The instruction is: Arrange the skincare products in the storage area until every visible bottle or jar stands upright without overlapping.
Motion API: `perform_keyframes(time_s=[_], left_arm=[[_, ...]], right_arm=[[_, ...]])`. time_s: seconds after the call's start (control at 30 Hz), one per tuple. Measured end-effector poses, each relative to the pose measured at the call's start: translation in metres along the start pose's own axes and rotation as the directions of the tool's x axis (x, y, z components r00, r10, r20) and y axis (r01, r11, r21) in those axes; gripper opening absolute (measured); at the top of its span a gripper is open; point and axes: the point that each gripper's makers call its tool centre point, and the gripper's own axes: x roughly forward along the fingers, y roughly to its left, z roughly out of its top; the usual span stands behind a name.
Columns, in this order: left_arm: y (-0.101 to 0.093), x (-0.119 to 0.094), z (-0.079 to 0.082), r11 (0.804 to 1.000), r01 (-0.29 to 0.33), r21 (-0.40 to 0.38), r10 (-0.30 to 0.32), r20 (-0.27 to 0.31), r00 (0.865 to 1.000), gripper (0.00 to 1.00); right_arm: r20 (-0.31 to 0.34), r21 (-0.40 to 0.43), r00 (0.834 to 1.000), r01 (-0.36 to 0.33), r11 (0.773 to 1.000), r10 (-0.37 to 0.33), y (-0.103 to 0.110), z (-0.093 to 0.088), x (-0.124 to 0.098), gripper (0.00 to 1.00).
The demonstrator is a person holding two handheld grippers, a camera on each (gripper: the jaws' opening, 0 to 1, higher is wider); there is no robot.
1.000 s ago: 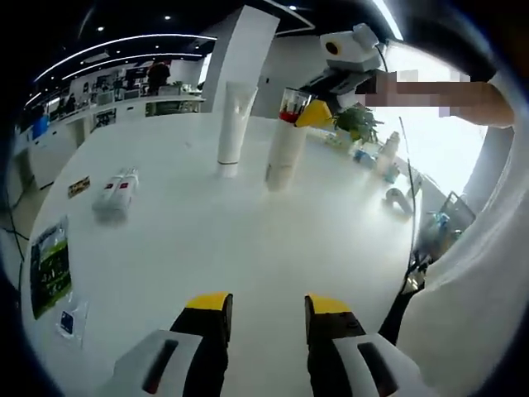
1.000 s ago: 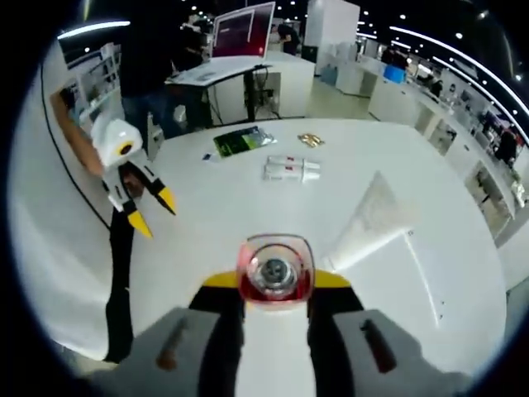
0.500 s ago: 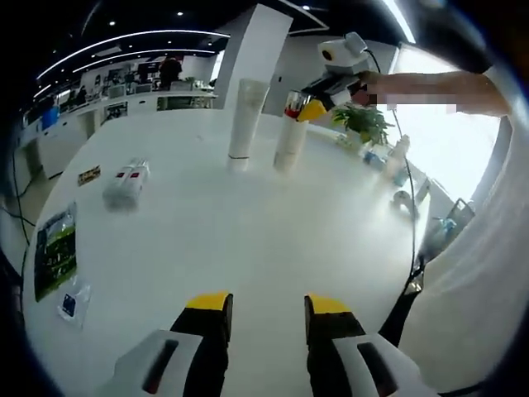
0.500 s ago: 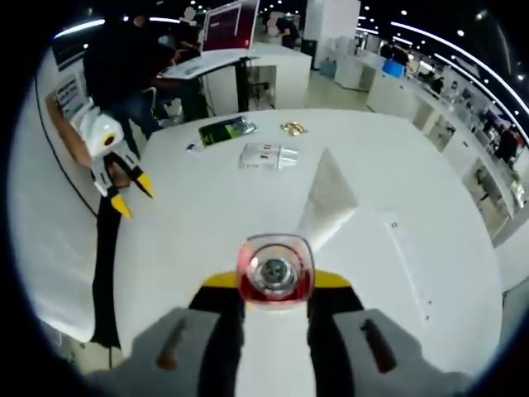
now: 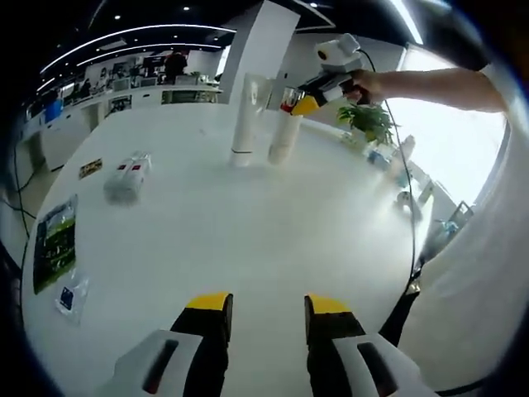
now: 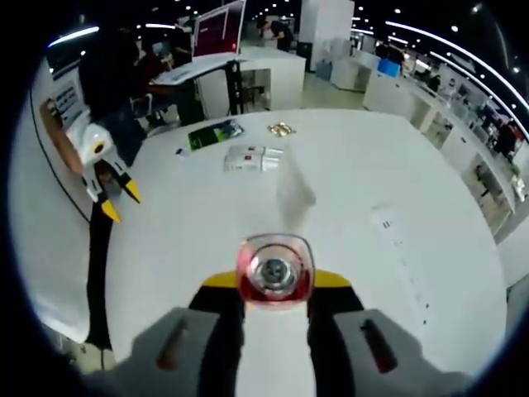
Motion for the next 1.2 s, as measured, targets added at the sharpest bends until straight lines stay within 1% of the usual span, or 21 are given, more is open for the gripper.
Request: perform_keyframes(time_s=[0.1,0.23,0.4,0.43,0.5,0.6,0.73,0.8,0.9,1.1,1.2], left_arm=[[0.0,0.001,0.002,1.0,-0.003,0.004,0.003,0.001,1.0,0.36],[0.003,0.0,0.001,1.0,-0.019,-0.006,0.019,-0.001,1.0,0.36],[0.004,-0.001,-0.002,1.0,-0.029,-0.012,0.029,-0.007,1.0,0.36],[0.003,0.0,-0.001,0.999,-0.03,-0.03,0.029,-0.004,1.0,0.36],[0.002,0.0,0.003,0.999,-0.025,-0.037,0.025,0.007,1.0,0.36],[-0.002,0.004,0.01,0.999,-0.023,-0.026,0.023,0.012,1.0,0.36],[-0.005,0.005,0.016,1.0,-0.022,-0.021,0.022,0.023,0.999,0.36],[-0.006,0.005,0.016,1.0,-0.024,-0.016,0.024,0.02,0.999,0.36],[-0.005,0.003,0.011,0.999,-0.033,-0.025,0.034,0.014,0.999,0.36],[-0.004,0.0,0.004,0.998,-0.046,-0.035,0.046,0.0,0.999,0.36],[-0.004,0.0,0.006,0.998,-0.052,-0.044,0.052,0.009,0.999,0.36]], right_arm=[[0.004,0.0,1.0,-0.009,1.0,0.009,-0.003,0.0,0.002,0.28],[-0.003,-0.032,1.0,-0.032,0.999,0.031,0.0,0.0,0.004,0.28],[0.018,-0.054,0.999,-0.049,0.997,0.05,-0.008,0.005,0.006,0.28],[0.022,-0.058,0.998,-0.054,0.997,0.056,-0.009,0.006,0.007,0.28],[0.025,-0.079,0.997,-0.065,0.995,0.067,-0.01,0.007,0.009,0.28],[0.019,-0.119,0.997,-0.072,0.99,0.075,-0.011,0.007,0.014,0.28],[0.016,-0.15,0.994,-0.1,0.984,0.104,-0.008,0.008,0.018,0.28],[0.007,-0.169,0.993,-0.115,0.979,0.118,-0.007,0.006,0.02,0.28],[0.01,-0.169,0.992,-0.119,0.978,0.122,-0.008,0.004,0.021,0.28],[0.049,-0.162,0.987,-0.142,0.977,0.152,-0.01,0.006,0.022,0.29],[0.053,-0.172,0.986,-0.148,0.974,0.159,-0.012,0.006,0.022,0.29]])
